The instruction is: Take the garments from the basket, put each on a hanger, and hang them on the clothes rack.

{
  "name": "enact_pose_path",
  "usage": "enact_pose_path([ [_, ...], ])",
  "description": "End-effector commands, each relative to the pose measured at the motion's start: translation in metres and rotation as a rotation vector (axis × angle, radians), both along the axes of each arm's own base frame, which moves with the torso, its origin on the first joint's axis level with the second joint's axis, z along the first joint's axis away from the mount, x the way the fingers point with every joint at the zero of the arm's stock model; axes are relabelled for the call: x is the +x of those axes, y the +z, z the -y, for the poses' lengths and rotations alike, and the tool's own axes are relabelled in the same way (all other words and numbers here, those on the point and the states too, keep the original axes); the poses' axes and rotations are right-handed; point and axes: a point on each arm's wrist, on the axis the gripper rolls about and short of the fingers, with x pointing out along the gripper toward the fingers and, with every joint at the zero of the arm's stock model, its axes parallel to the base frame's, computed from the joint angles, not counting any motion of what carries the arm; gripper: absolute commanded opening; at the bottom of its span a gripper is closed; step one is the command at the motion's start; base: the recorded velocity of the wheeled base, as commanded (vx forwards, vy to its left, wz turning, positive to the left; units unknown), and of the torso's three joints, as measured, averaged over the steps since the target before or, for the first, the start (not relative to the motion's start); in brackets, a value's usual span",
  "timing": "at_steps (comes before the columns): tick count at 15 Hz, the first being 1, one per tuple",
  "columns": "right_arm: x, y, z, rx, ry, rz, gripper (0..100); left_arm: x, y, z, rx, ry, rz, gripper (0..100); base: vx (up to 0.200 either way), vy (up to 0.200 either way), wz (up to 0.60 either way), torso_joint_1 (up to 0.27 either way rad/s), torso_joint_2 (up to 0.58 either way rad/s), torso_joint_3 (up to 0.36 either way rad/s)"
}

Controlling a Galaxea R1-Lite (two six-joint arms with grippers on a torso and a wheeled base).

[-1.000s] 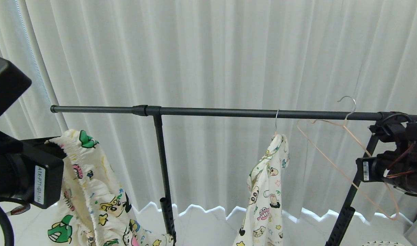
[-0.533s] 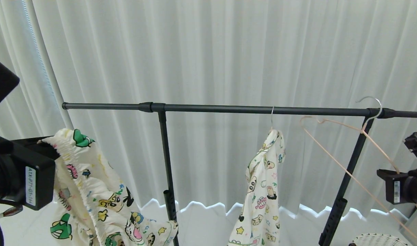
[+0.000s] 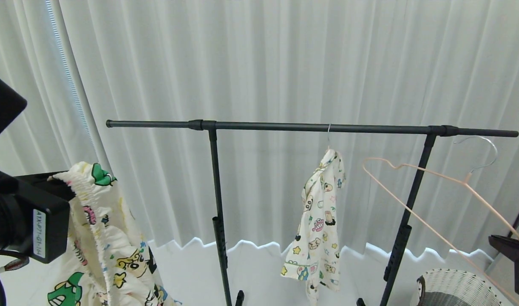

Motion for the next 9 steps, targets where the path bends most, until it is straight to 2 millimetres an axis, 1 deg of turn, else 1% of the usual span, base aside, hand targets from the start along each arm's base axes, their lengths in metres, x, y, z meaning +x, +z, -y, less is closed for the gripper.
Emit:
enact_pose_path([
  [1, -0.023, 0.005, -0.004, 0.027, 0.130, 0.045, 0, 0.000, -0.005, 0.000, 0.014, 0.001, -0.013, 0, -0.200, 0.000, 0.00, 0.002, 0.01, -0.002],
  [3, -0.040, 0.002, -0.011, 0.029, 0.299, 0.014, 0, 0.000, -0.017, 0.000, 0.045, 0.001, -0.042, 0, -0.200, 0.000, 0.00, 0.007, 0.00, 0.000],
  [4, -0.049, 0.000, -0.014, 0.025, 0.405, -0.005, 0, 0.000, -0.024, 0.000, 0.064, 0.001, -0.060, 0, 0.000, 0.000, 0.00, 0.000, 0.00, 0.000],
  [6, -0.058, -0.002, -0.022, 0.019, 0.576, -0.036, 0, -0.001, -0.034, 0.002, 0.090, -0.013, -0.086, 0, 0.000, 0.000, 0.00, 0.000, 0.00, 0.000],
  [7, -0.060, -0.003, -0.029, 0.012, 0.655, -0.061, 0, 0.001, -0.038, 0.004, 0.101, -0.010, -0.101, 0, 0.000, 0.000, 0.00, 0.000, 0.00, 0.000],
  [8, -0.060, -0.004, -0.032, 0.012, 0.677, -0.072, 0, 0.003, -0.039, 0.006, 0.102, -0.008, -0.108, 0, 0.000, 0.000, 0.00, 0.000, 0.00, 0.000],
  [9, -0.060, -0.001, -0.041, 0.030, 0.737, -0.109, 0, 0.011, -0.045, 0.015, 0.067, 0.023, -0.145, 0, 0.000, 0.000, 0.00, 0.000, 0.00, 0.000],
])
